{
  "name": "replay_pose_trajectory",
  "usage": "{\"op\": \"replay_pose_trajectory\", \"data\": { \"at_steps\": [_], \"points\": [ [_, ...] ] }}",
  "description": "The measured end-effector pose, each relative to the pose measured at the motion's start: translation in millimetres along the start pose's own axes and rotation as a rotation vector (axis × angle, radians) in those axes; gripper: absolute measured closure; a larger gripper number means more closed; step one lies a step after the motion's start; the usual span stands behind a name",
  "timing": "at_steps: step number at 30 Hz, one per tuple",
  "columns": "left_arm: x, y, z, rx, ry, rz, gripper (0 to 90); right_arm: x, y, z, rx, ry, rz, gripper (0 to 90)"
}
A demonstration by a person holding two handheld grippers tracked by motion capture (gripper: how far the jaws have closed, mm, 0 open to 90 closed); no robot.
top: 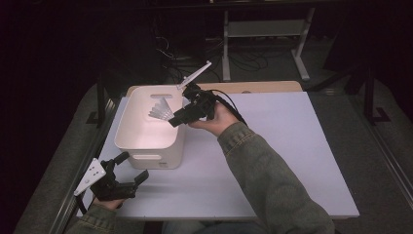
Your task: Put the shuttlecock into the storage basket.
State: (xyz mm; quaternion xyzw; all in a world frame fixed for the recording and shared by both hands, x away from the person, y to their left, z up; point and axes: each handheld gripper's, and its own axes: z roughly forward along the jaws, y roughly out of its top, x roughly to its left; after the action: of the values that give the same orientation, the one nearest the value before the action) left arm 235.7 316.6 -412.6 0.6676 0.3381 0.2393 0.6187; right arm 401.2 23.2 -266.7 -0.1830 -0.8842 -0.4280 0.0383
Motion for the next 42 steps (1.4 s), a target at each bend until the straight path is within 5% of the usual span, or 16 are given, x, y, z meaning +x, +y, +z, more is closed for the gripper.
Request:
{"op": "replay_pose_trajectory", "data": {
  "at_steps": [42],
  "points": [
    [0.2,0.2,-0.8,0.006,0.005,-0.013,0.0,0.8,3.9,53.7,0.028,0.053,-0.006,63.9]
  ]
}}
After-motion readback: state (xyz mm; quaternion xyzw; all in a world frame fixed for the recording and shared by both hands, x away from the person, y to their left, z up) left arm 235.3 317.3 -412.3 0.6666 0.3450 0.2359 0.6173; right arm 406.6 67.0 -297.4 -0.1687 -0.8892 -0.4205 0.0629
